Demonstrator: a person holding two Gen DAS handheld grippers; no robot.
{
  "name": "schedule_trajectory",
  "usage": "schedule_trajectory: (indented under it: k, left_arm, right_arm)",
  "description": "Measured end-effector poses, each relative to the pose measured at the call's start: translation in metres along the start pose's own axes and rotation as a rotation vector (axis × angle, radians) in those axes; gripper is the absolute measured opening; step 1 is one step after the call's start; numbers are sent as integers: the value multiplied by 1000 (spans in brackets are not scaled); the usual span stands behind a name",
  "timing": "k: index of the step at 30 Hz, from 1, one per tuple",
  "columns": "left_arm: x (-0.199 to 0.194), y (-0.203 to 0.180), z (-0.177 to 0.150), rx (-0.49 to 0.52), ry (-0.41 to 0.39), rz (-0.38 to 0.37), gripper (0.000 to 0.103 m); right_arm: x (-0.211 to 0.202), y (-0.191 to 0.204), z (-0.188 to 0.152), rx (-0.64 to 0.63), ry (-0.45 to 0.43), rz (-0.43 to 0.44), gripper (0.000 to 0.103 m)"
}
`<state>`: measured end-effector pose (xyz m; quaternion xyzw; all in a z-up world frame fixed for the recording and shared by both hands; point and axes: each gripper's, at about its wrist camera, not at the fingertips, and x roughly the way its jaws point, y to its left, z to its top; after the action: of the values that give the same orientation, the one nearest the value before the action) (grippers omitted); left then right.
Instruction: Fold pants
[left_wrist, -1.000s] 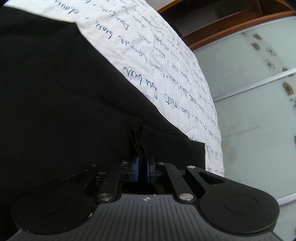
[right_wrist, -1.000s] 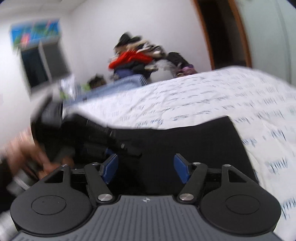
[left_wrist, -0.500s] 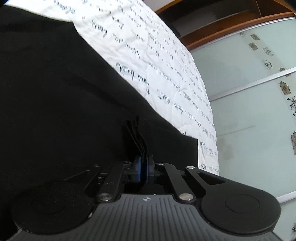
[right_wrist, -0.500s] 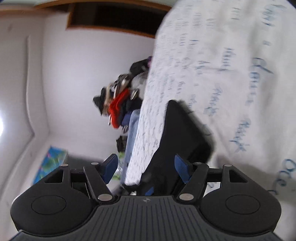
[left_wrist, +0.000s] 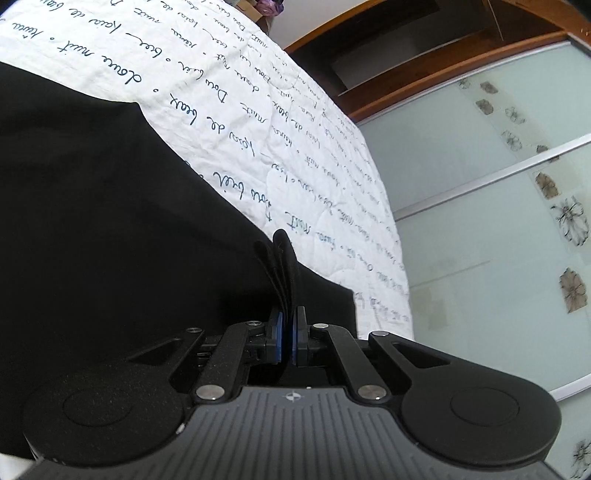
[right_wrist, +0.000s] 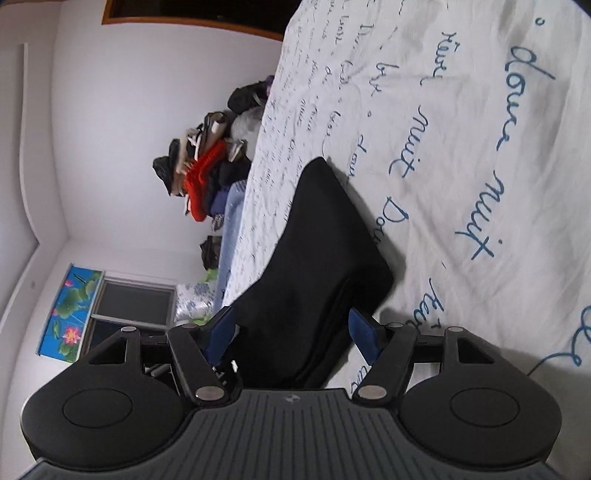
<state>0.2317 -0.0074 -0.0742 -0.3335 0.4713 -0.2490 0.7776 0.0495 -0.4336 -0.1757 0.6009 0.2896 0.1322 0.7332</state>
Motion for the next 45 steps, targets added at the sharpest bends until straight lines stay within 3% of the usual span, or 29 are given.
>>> schedule_trajectory:
  k: [9, 12, 16, 18, 21, 22, 24, 26, 28, 29, 30, 31, 34, 37, 40, 43, 45]
  left_arm:
    - [-10, 12, 7, -22, -16, 1, 3]
    - [1, 31, 7, -56, 26, 18, 5]
    - [15, 57, 4, -118, 76, 54, 20]
    - [17, 63, 3, -136, 90, 25, 24]
    - [18, 61, 4, -130, 99, -7, 43]
    - [19, 59, 6, -129, 96, -10, 44]
    - [21, 58, 8, -124, 76, -1, 38]
    - [27, 60, 10, -108, 78, 40, 2]
    - [27, 60, 8, -93, 59, 59, 4]
    - [24, 56, 7, -63, 43, 76, 4]
    - [20, 50, 5, -30, 21, 97, 4]
    - [14, 45, 5, -9, 3, 108, 4]
    - [-14, 39, 8, 21, -43, 97, 4]
    - [-40, 54, 13, 24, -95, 152, 4]
    - [-36, 90, 10, -63, -45, 194, 7]
    - [-37, 98, 4, -76, -68, 161, 8]
    - [-36, 97, 1, -54, -78, 167, 8]
  right_arm:
    - [13, -12, 9, 84, -38, 5, 67]
    - [15, -12, 8, 88, -53, 15, 67]
    - [14, -19, 5, 106, -82, 41, 65]
    - [14, -21, 6, 106, -72, 49, 65]
    - [13, -25, 8, 119, -62, 65, 65]
    - [14, -26, 9, 127, -64, 69, 65]
    - [14, -27, 9, 138, -70, 76, 65]
    - [13, -29, 8, 143, -77, 77, 65]
    - [12, -27, 7, 140, -93, 67, 65]
    - [12, -26, 5, 129, -104, 61, 55]
    - [12, -24, 3, 102, -112, 37, 22]
    - [13, -20, 1, 69, -111, 5, 10]
    - [21, -9, -7, 24, -86, -14, 8]
    - [38, 0, -20, -21, -15, -13, 8]
    - [57, -11, -30, -4, 41, -37, 8]
    - [54, -14, -31, 34, 26, -20, 9]
    - [44, -14, -25, 70, 6, 1, 17]
